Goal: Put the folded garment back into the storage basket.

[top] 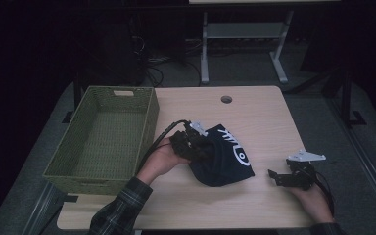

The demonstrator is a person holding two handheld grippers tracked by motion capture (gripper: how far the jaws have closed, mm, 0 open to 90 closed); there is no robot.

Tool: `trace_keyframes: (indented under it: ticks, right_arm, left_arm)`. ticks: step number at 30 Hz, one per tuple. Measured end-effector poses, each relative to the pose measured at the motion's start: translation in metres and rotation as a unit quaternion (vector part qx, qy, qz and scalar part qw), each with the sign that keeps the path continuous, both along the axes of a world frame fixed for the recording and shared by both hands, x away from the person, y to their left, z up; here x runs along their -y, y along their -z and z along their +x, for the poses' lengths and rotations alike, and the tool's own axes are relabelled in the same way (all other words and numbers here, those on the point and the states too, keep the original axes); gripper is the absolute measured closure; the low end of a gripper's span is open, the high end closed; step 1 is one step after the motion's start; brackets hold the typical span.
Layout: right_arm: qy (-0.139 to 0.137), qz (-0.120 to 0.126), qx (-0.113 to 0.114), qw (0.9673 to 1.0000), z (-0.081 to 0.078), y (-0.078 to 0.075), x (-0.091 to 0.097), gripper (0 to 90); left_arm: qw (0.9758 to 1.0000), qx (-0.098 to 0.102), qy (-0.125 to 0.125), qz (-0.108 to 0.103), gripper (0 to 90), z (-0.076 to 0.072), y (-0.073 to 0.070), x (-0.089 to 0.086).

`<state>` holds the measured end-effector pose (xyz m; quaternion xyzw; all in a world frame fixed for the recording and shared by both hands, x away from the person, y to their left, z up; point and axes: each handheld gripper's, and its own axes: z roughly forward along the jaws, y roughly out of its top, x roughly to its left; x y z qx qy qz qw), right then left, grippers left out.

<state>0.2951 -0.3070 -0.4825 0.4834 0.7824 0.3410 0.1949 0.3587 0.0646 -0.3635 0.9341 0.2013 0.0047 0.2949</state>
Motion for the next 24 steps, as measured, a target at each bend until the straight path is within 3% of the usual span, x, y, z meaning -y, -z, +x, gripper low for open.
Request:
trace_keyframes:
  ticks: [6, 14, 24]
  right_arm:
    - [0.000, 0.000, 0.000, 1.0000, 0.000, 0.000, 0.000, 13.7]
    - [0.000, 0.000, 0.000, 1.0000, 0.000, 0.000, 0.000, 13.6]
    - [0.004, -0.007, -0.009, 0.9999, 0.002, 0.001, -0.002, 3.6]
  left_arm:
    - [1.0000, 0.006, -0.002, 0.000, 75.5, 0.003, -0.017, -0.008]
    - [0.9993, 0.030, -0.021, -0.004, 75.5, 0.007, -0.046, -0.025]
    - [0.9980, 0.043, -0.047, -0.001, 75.5, 0.009, -0.072, -0.051]
